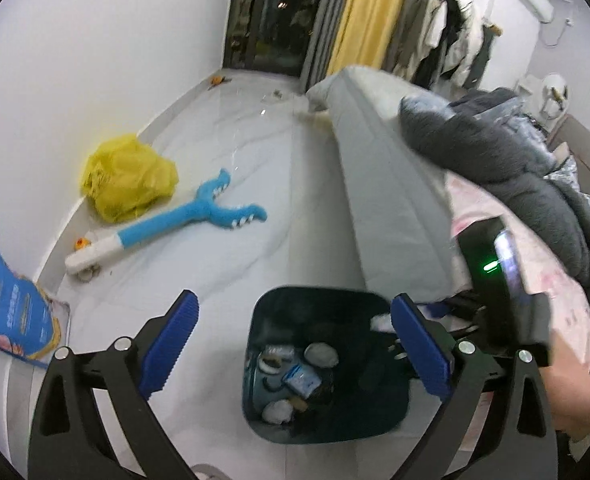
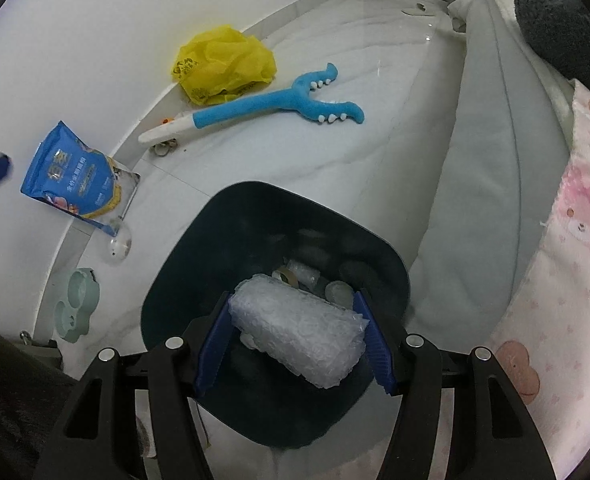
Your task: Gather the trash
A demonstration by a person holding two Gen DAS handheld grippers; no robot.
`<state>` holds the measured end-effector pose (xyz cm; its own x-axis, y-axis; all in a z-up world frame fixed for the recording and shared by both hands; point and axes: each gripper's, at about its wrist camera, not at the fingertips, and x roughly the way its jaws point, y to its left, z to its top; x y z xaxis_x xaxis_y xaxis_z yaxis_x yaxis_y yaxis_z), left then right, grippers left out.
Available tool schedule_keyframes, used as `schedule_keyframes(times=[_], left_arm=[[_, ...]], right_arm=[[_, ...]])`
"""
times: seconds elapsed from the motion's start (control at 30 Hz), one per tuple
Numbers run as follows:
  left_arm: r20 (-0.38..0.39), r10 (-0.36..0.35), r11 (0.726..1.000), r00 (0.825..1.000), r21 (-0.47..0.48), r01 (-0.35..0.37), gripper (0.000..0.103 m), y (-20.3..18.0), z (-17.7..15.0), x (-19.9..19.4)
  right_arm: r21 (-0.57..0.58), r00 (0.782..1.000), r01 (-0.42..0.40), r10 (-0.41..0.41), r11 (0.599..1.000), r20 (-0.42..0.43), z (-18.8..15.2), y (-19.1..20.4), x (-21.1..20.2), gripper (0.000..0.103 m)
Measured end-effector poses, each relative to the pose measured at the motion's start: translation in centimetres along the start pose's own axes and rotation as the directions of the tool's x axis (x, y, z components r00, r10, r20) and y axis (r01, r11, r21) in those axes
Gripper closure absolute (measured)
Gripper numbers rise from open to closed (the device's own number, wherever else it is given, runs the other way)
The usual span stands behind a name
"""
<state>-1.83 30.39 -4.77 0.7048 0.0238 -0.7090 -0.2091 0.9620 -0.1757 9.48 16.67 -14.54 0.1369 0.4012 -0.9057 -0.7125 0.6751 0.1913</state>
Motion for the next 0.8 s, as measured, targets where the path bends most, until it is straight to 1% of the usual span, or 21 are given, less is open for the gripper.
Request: schedule_keyframes(times=[0.1, 0.17, 0.23, 0.33, 0.47, 0.6, 0.63, 0.67, 0.8], left_arm=[[0.042, -0.018, 0.999, 0.999, 0.039, 0.016, 0.004, -1.3, 0.5, -1.3], [0.067, -0.013, 0.998, 0.998, 0.058, 0.009, 0.004, -1.9, 0.7, -2.1], [0.080, -0.012, 0.998, 0.997, 0.061, 0.008, 0.003, -2.2, 1.0, -2.6], [0.099, -0.015, 0.999, 0.995, 0.046, 0.011, 0.003, -2.8, 1.4, -3.2], [0.117, 0.006, 0.999, 0.993, 0.042, -0.011, 0.003, -3.9, 1.5, -3.9], [0.136, 0.023, 0.998, 0.990, 0.050, -0.030, 0.003, -5.7, 1.3, -4.6], [0.142, 0.025, 0.998, 0.990, 0.054, -0.033, 0.003, -6.0, 1.2, -4.8], [0.150, 0.025, 0.998, 0.988, 0.060, -0.034, 0.003, -6.6, 1.0, -5.0], [0.168, 0.023, 0.996, 0.985, 0.076, -0.036, 0.003, -8.3, 0.3, -5.8]], right_arm=[[0.000, 1.000, -0.005, 0.005, 1.000, -0.006, -0.2, -0.1, -0.1, 0.031], [-0.005, 1.000, -0.007, 0.007, 1.000, 0.002, -0.3, 0.0, -0.5, 0.024], [-0.014, 1.000, -0.012, 0.012, 1.000, 0.015, -0.4, 0.2, -1.1, 0.021], [-0.023, 0.999, -0.007, 0.008, 1.000, 0.044, -0.6, 0.2, -2.3, 0.020], [-0.028, 0.996, 0.004, -0.002, 1.000, 0.093, -1.0, 0.2, -4.6, 0.019], [-0.013, 0.986, 0.007, -0.004, 1.000, 0.169, -1.4, -0.8, -8.2, 0.014], [-0.008, 0.981, 0.014, -0.012, 1.000, 0.192, -1.6, -1.1, -9.3, 0.012], [-0.006, 0.978, 0.022, -0.020, 1.000, 0.208, -1.8, -1.4, -10.1, 0.011], [0.025, 0.955, 0.047, -0.052, 0.999, 0.291, -3.4, -2.8, -13.7, 0.009]])
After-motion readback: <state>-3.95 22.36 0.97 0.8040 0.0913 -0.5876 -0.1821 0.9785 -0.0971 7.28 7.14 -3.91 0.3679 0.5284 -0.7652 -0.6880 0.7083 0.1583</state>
